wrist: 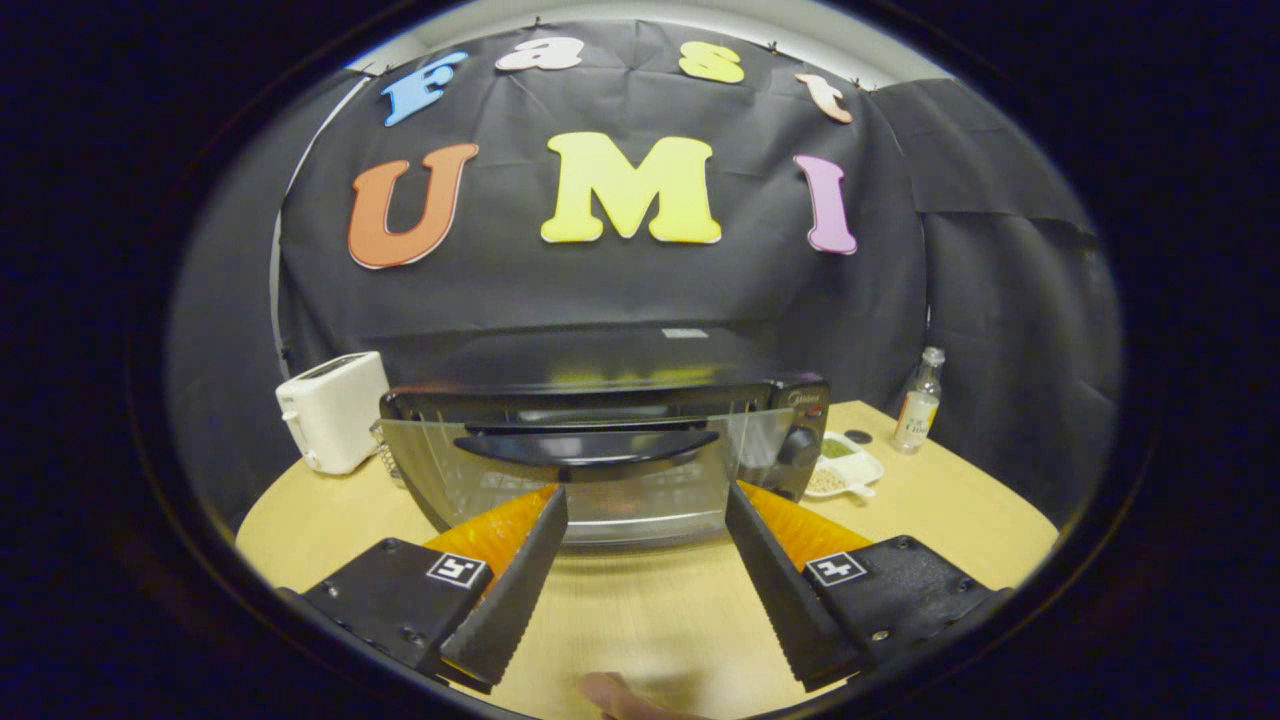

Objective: Open the toaster oven, put the food inside, and close the toaster oven door.

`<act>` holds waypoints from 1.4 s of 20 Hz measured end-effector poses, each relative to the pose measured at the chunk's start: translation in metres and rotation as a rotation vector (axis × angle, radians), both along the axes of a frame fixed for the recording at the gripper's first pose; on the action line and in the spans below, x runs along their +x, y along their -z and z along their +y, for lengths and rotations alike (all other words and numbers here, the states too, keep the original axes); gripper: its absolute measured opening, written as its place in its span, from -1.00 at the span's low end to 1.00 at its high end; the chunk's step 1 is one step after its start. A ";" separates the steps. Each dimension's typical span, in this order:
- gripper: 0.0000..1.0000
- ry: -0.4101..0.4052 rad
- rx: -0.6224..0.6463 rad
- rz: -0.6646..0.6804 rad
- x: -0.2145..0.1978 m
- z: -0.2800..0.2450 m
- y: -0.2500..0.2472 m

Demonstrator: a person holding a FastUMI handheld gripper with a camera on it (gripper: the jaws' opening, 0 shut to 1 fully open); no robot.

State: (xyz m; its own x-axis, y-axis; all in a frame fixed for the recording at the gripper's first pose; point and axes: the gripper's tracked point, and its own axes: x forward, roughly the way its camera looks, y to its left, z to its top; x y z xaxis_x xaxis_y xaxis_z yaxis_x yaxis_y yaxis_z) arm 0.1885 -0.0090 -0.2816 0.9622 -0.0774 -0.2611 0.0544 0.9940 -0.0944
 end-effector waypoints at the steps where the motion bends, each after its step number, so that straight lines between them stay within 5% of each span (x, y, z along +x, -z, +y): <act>1: 1.00 0.000 0.010 -0.016 -0.006 0.001 -0.017; 6: 1.00 -0.063 0.113 -0.192 -0.081 0.021 -0.133; 14: 1.00 -0.033 -0.026 -0.479 -0.217 0.011 -0.264; 20: 1.00 -0.070 -0.011 -0.524 -0.266 0.006 -0.294; 28: 1.00 -0.114 -0.031 -0.497 -0.301 0.006 -0.232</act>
